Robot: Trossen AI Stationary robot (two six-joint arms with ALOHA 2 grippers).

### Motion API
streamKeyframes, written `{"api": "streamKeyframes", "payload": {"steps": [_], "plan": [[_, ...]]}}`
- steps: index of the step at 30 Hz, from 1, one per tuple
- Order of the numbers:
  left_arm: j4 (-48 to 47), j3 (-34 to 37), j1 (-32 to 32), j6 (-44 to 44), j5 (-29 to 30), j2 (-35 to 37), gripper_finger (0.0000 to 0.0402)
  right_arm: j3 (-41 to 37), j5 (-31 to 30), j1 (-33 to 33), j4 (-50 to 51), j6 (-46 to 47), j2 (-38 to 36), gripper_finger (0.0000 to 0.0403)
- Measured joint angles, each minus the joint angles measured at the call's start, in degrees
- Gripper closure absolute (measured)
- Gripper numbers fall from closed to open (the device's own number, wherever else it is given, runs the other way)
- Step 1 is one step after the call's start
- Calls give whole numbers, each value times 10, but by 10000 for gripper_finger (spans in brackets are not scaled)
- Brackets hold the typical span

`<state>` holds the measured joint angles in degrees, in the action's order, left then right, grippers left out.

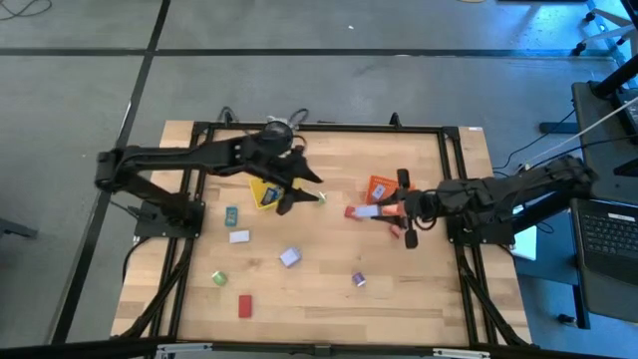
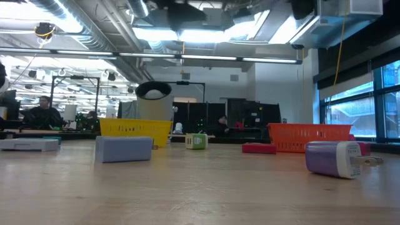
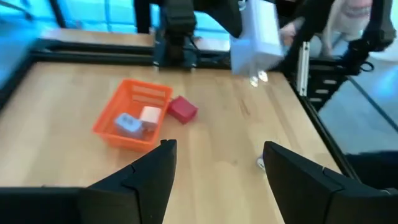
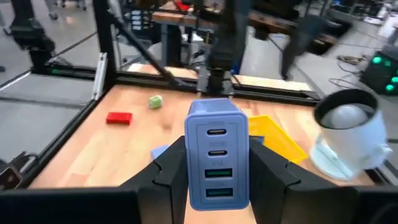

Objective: Pick & Place Office items
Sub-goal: Put the top light blue charger adapter into the orange bin

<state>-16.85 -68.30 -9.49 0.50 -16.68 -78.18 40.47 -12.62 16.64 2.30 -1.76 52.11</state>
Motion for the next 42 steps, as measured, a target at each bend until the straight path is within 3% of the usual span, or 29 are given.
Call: {"api": "streamKeyframes", "payload": {"steps": [6, 11, 13, 21, 30, 42], "plan": [[103, 128, 0, 45, 71, 122, 181, 0, -4, -42, 83, 46, -50, 278], [135, 225, 0, 149, 205, 195, 179, 0, -20, -82, 163, 93, -77, 277], [146, 260, 0, 175, 226, 214, 175, 0, -20, -96, 185, 111, -80, 277], [271, 351, 9, 177, 231, 224, 170, 0, -29, -148, 301, 193, -81, 277], [294, 352, 9, 133, 202, 224, 172, 0, -28, -177, 421, 284, -81, 277], [352, 352, 7, 163, 127, 224, 173, 0, -2, -208, 499, 380, -37, 277]]}}
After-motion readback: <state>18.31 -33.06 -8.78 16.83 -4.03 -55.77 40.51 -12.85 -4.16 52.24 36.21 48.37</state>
